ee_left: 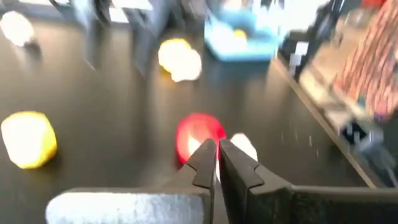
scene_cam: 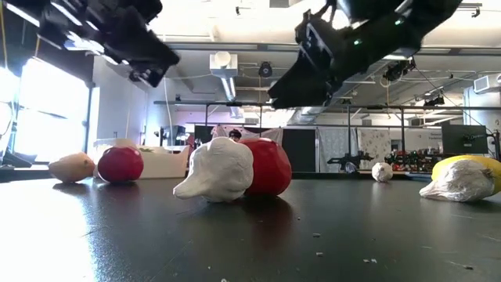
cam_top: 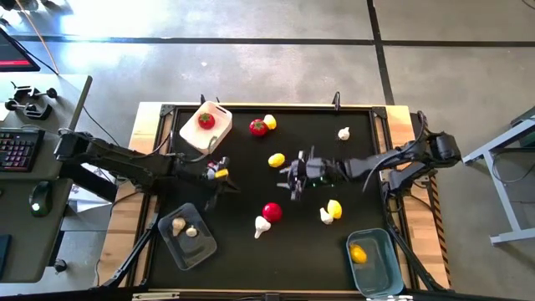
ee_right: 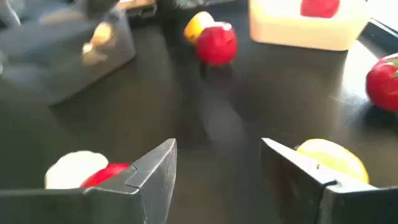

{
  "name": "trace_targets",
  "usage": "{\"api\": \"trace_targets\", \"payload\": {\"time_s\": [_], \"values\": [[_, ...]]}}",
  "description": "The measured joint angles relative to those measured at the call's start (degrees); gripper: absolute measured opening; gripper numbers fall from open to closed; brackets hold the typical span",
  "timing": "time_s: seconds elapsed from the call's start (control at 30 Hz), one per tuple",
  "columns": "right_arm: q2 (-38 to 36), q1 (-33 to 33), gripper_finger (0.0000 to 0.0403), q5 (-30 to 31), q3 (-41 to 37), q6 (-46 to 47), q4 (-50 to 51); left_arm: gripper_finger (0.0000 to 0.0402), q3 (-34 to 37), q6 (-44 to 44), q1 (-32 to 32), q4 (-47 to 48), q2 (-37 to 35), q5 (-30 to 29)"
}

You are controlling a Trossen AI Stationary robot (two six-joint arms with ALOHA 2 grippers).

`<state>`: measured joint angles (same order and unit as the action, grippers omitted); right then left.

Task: Sort produce into baskets
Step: Put the red tomato into the white bin

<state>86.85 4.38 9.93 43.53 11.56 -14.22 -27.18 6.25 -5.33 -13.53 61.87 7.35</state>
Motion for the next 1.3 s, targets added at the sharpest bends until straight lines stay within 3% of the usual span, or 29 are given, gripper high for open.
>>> {"api": "trace_targets", "payload": {"time_s": [0.2, 0.27, 0.37, 0.57, 0.83, 1.0, 1.3], "values": [[0.0, 6.0, 0.022, 2.1, 0.0, 6.9, 1.9, 0.0007, 5.7, 0.1, 2.3, -17.5, 0.0, 0.7], [0.0, 8.0, 0.0221, 2.7, 0.0, 8.7, 1.8, 0.0007, 5.9, 0.1, 2.4, -18.4, 0.0, 0.6], [0.1, 12.8, 0.023, 8.7, 0.0, 8.0, 1.4, 0.0007, 5.9, 0.1, 2.4, -18.8, 0.0, 0.6], [0.2, 18.9, 0.0289, 16.6, 0.0, 13.1, 0.2, 0.0007, 5.9, 0.1, 2.4, -19.0, 0.0, 0.4], [7.7, 19.3, 0.0335, 19.5, 0.0, 15.0, -8.5, 0.0007, 5.9, 0.1, 2.4, -19.3, 0.0, 0.0], [12.6, 18.9, 0.0339, 22.0, 2.6, 13.7, -8.8, 0.0007, 5.9, -0.1, 2.4, -19.3, 0.0, -1.2], [20.1, 18.1, 0.0339, 21.1, 9.1, 13.8, -4.8, 0.0007, 5.9, -0.4, 2.4, -19.3, 0.0, -3.1]]}}
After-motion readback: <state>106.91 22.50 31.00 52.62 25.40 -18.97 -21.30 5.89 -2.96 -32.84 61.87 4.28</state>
